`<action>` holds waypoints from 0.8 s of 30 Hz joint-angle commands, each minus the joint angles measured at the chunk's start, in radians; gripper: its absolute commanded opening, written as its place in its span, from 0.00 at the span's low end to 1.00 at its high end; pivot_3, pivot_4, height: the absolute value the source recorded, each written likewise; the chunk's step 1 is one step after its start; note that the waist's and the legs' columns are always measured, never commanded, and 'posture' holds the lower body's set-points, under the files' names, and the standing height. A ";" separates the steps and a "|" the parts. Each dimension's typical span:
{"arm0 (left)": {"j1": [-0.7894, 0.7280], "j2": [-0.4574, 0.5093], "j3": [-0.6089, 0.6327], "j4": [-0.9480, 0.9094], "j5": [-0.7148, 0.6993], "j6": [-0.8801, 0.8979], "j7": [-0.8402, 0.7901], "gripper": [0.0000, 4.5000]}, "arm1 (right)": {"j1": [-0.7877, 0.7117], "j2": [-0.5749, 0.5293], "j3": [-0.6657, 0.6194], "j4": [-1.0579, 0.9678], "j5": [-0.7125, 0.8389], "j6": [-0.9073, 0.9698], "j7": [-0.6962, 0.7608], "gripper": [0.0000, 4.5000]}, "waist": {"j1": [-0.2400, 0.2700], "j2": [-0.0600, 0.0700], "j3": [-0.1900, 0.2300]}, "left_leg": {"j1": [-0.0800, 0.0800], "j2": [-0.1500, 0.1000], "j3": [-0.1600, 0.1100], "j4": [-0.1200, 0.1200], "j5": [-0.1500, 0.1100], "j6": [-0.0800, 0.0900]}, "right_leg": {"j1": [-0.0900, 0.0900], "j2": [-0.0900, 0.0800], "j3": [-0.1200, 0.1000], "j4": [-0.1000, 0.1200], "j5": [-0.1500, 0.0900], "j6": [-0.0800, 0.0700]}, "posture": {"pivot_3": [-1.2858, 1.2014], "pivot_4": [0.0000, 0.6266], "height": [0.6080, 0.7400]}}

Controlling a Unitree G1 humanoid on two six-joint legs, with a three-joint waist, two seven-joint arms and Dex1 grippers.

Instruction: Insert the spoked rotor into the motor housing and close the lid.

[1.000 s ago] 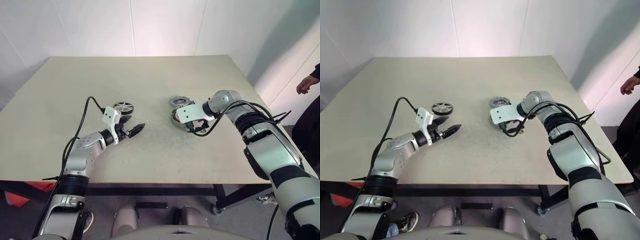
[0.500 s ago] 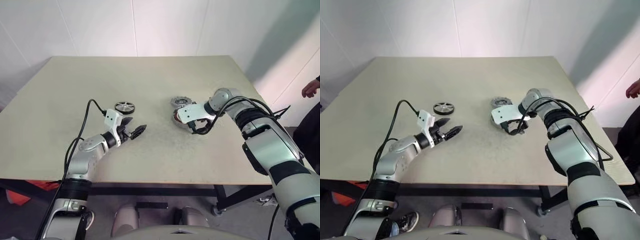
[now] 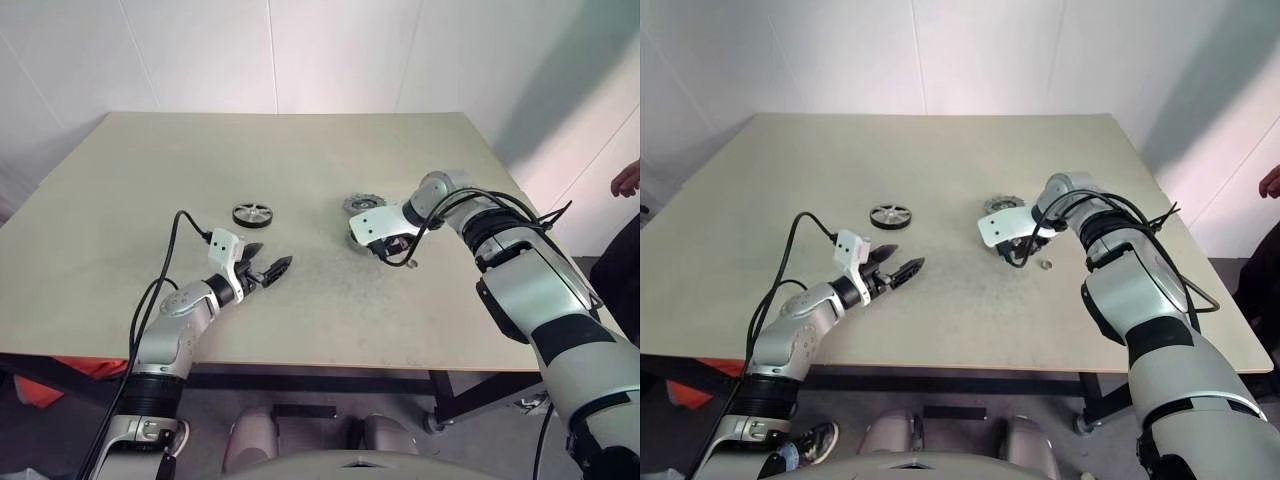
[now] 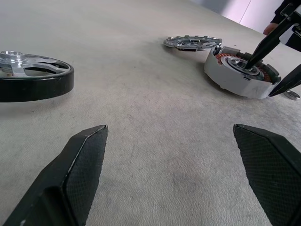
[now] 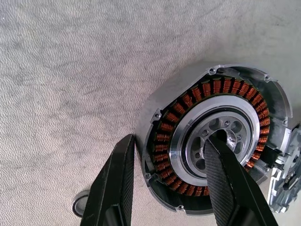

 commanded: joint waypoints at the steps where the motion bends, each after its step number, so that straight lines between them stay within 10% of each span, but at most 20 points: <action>1: -0.031 -0.001 -0.013 -0.019 -0.003 -0.004 -0.009 1.00 | -0.002 -0.003 -0.027 -0.011 0.026 0.026 0.036 0.44 | -0.003 0.000 0.000 | 0.001 0.000 0.000 0.000 0.000 0.000 | 0.001 0.000 0.000 0.000 0.000 0.000 | 0.52 0.00 1.00; 24: -0.064 0.006 -0.007 0.023 -0.010 -0.022 -0.026 1.00 | 0.137 0.047 -0.065 -0.636 0.242 0.188 0.254 0.44 | -0.014 0.001 0.001 | -0.016 0.001 0.000 0.005 0.000 0.001 | -0.018 0.000 0.000 0.005 0.000 -0.001 | 0.52 0.00 1.00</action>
